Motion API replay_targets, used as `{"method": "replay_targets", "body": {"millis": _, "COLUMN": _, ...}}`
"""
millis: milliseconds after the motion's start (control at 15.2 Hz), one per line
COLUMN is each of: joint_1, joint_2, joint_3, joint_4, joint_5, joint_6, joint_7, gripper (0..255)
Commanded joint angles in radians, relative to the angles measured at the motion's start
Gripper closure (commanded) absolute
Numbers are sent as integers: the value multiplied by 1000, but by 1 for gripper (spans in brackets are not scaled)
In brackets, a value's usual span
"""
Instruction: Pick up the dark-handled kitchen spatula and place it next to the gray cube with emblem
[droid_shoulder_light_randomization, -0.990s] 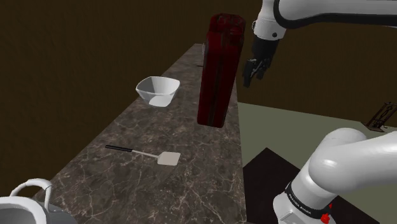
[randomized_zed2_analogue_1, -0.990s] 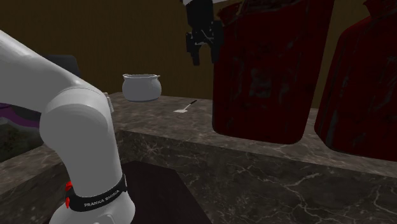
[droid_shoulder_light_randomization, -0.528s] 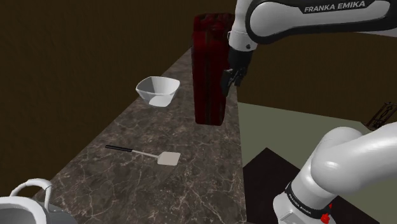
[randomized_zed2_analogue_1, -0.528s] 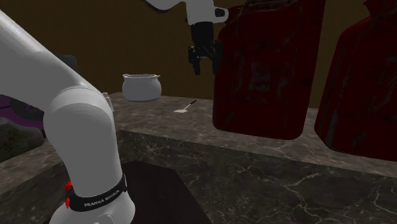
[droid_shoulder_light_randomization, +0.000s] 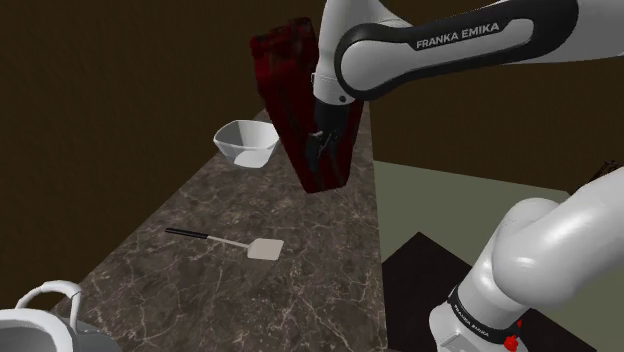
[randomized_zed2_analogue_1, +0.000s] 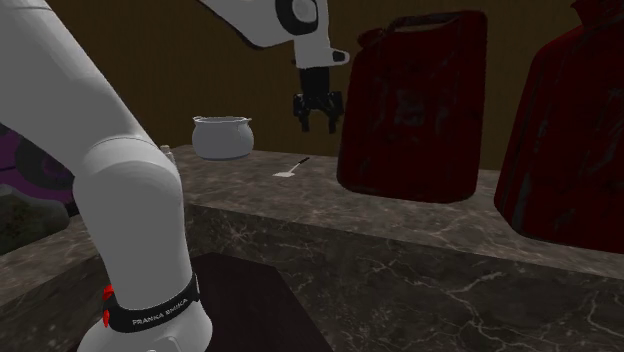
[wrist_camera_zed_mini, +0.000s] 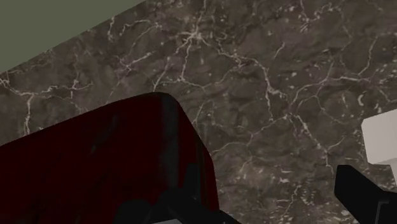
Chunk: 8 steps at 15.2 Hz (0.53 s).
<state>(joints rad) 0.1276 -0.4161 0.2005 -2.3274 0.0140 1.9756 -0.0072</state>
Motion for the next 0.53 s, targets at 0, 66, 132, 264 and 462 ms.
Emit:
{"method": "replay_targets", "body": {"millis": 0, "joint_1": 14, "joint_2": 60, "joint_3": 20, "joint_4": 24, "joint_5": 3, "joint_6": 36, "joint_7": 1, "gripper": 0}}
{"method": "replay_targets", "body": {"millis": 66, "joint_1": 21, "joint_2": 88, "joint_3": 31, "joint_4": 36, "joint_5": 4, "joint_6": 53, "joint_7": 4, "gripper": 0}}
{"method": "replay_targets", "body": {"millis": 132, "joint_1": 28, "joint_2": 116, "joint_3": 42, "joint_4": 48, "joint_5": 4, "joint_6": 69, "joint_7": 6, "gripper": 0}}
{"method": "replay_targets", "body": {"millis": 264, "joint_1": 42, "joint_2": 174, "joint_3": 64, "joint_4": 75, "joint_5": 2, "joint_6": 100, "joint_7": 12, "gripper": 0}}
{"method": "replay_targets", "body": {"millis": 462, "joint_1": 62, "joint_2": 262, "joint_3": 96, "joint_4": 121, "joint_5": -8, "joint_6": 141, "joint_7": 23, "gripper": 0}}
